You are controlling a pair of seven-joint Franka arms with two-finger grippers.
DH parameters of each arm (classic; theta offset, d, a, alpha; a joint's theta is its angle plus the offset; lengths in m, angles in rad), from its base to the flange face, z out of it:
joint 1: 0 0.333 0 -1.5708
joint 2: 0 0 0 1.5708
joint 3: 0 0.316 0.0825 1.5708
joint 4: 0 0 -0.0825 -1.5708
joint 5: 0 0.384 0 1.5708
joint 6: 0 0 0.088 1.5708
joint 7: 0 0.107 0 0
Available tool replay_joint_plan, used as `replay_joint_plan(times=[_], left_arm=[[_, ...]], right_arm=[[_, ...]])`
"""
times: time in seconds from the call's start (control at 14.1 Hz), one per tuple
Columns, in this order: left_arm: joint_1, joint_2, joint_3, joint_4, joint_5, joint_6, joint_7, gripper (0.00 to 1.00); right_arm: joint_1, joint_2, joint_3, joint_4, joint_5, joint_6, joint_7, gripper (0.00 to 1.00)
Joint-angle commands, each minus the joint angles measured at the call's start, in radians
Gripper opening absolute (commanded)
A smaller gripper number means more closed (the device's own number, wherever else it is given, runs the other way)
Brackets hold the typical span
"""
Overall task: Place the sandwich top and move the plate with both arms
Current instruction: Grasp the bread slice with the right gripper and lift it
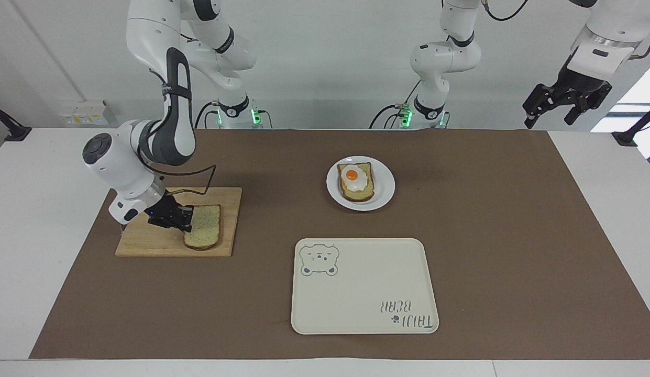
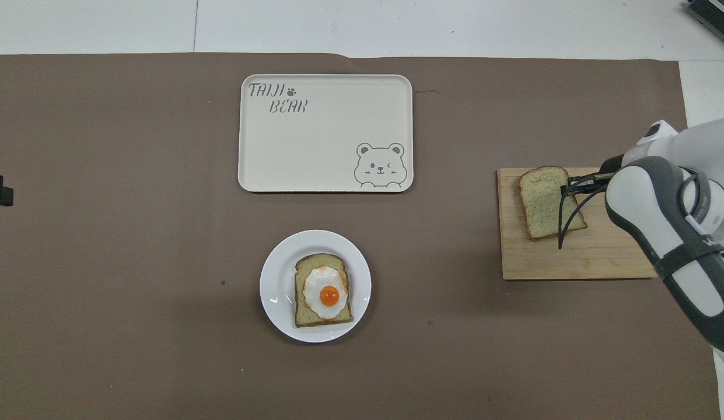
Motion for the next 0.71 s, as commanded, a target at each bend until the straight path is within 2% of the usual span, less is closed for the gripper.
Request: replay_joint_plan(times=[0.0,0.28,0.64], left_arm=[[0.005,-0.012,-0.003,-0.008,0.014,-0.014,0.000,1.00],[0.005,-0.012,-0.005,-0.008,0.014,-0.014,0.000,1.00],[0.005,-0.012,-0.003,-0.008,0.014,-0.014,0.000,1.00]], right_arm=[[-0.006,-0.037,0.019,0.011,0.028,-0.043,-0.018,0.00],[-0.004,-0.070,0.053,0.031,0.093,-0.090,0.008,0.00],[-0.004,-0.090,0.166,0.046,0.096,-0.111,0.227,0.00]])
